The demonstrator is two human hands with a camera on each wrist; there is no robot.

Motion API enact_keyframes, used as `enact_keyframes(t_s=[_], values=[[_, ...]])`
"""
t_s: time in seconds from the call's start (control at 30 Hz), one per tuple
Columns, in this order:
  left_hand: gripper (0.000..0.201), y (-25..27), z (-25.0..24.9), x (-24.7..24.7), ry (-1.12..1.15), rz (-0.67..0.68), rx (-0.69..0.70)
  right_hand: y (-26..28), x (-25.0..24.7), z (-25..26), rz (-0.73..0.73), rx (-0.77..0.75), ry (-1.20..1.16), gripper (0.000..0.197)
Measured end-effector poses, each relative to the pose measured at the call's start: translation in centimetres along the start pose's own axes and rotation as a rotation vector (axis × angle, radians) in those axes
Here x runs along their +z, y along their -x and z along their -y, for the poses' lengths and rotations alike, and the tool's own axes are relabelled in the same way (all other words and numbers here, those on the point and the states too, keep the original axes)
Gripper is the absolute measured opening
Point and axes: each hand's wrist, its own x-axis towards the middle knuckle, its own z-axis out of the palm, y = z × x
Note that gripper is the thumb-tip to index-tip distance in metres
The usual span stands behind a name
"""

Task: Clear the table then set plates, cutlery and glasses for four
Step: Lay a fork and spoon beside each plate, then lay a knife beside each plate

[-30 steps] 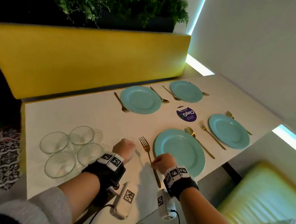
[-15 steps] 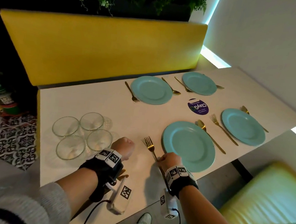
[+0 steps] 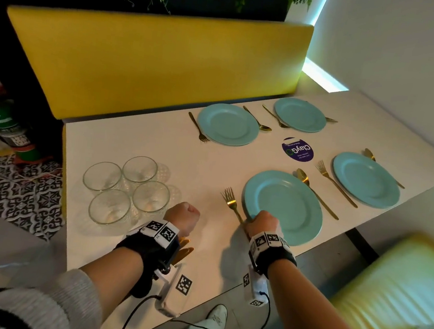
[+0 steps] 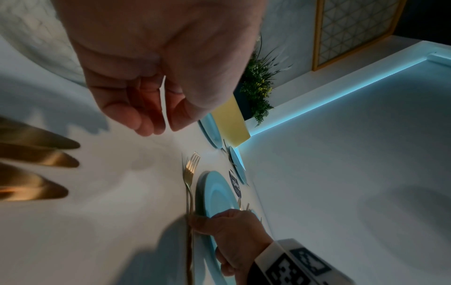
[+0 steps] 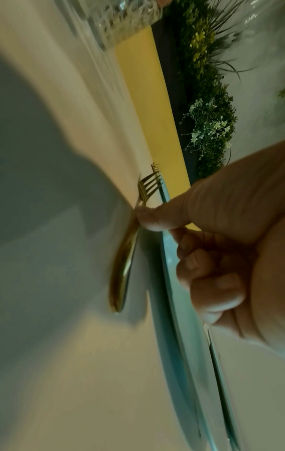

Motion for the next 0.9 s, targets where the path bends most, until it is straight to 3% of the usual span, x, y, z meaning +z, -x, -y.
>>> enact_keyframes(t_s=[0.63,0.9], values=[[0.016,0.4,0.6,0.0,-0.038,0.004,-0.005,-0.9,-0.1,-1.2,0.012,0.032,0.001,0.025],[0.027,1.1,2.1,-0.6,-0.307,-0.025,-0.001,-0.4,-0.8,-1.2,0.023,0.020,0.008,0.033]])
